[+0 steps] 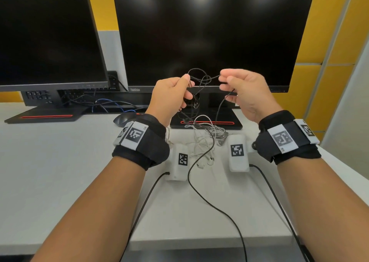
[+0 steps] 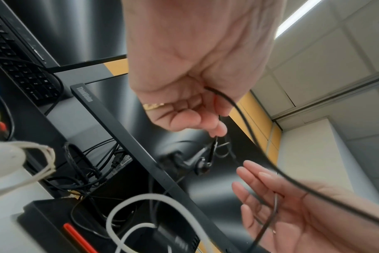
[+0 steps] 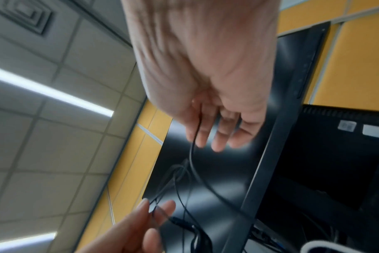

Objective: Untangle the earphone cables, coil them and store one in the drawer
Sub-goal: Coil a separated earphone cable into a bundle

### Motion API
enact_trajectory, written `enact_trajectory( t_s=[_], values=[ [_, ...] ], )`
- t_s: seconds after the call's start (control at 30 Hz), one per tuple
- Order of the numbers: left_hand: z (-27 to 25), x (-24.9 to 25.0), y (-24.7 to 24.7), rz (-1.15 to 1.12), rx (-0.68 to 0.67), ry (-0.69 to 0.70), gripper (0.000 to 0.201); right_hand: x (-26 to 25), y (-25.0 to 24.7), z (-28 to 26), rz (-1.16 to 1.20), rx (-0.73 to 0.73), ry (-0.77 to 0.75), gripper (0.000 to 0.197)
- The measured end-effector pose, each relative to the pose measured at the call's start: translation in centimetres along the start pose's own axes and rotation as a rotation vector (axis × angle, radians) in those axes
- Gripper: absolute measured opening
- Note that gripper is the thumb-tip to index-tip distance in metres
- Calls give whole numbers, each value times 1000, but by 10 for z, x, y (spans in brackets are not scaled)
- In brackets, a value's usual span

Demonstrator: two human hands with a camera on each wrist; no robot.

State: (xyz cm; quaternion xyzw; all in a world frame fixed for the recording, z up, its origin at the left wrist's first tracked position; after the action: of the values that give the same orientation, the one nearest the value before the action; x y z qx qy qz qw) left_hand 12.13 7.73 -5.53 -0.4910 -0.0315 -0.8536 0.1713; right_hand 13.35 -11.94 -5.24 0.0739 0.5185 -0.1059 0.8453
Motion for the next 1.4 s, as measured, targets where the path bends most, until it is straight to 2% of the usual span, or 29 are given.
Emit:
enact_trajectory(
  t_s=[0.07, 0.17, 0.33, 0.47, 0.5, 0.63, 0.8, 0.9, 1.1, 1.27, 1.33, 1.4],
  values=[
    [0, -1, -2, 17, 26, -6, 30, -5, -10, 3, 16, 96, -54, 30],
    [1, -3, -4, 22, 50, -5, 29, -10, -14, 4, 49, 124, -106, 33],
    [1, -4, -4, -30, 52, -18, 28, -12, -7, 3, 181, 42, -87, 30],
    [3, -5, -5, 11, 62, -12, 17, -15, 0, -1, 23, -22, -135, 34],
    [2, -5, -4, 32, 48, -13, 14, -15, 4, -3, -1, -50, -132, 34],
    [-2, 0, 9, 55, -65, 26, 26, -13, 18, -11, -43, -161, -94, 35],
    [-15, 10, 30, -23, -241, 41, 19, -15, 23, -16, -30, -214, -88, 35],
    [-17, 7, 32, -14, -280, 29, 16, -14, 16, -10, -18, -151, -95, 37],
    [-11, -1, 26, 85, -255, 25, 15, -13, -15, 7, -35, 74, -122, 55],
    [-7, -1, 21, 113, -223, -1, 18, -4, -49, 12, 106, 350, -31, 64],
    [-4, -1, 15, 99, -167, 5, 18, -1, -51, 11, 41, 352, -5, 54],
    [-4, 1, 10, 105, -123, 39, 14, 2, -39, 10, -129, 233, 14, 37]
  ],
)
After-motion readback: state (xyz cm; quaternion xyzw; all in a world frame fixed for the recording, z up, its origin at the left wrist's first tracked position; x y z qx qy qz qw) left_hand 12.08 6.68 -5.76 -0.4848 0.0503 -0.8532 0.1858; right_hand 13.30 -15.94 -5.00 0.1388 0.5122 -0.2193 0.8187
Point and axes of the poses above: each hand's wrist, its own z-axis towards the middle knuckle, its own y-axis out of the palm, x = y × z, the point moved 10 cm from there along z, towards the middle knuckle, and after that the axes turned 9 degrees about x, right-handed, at the moved point
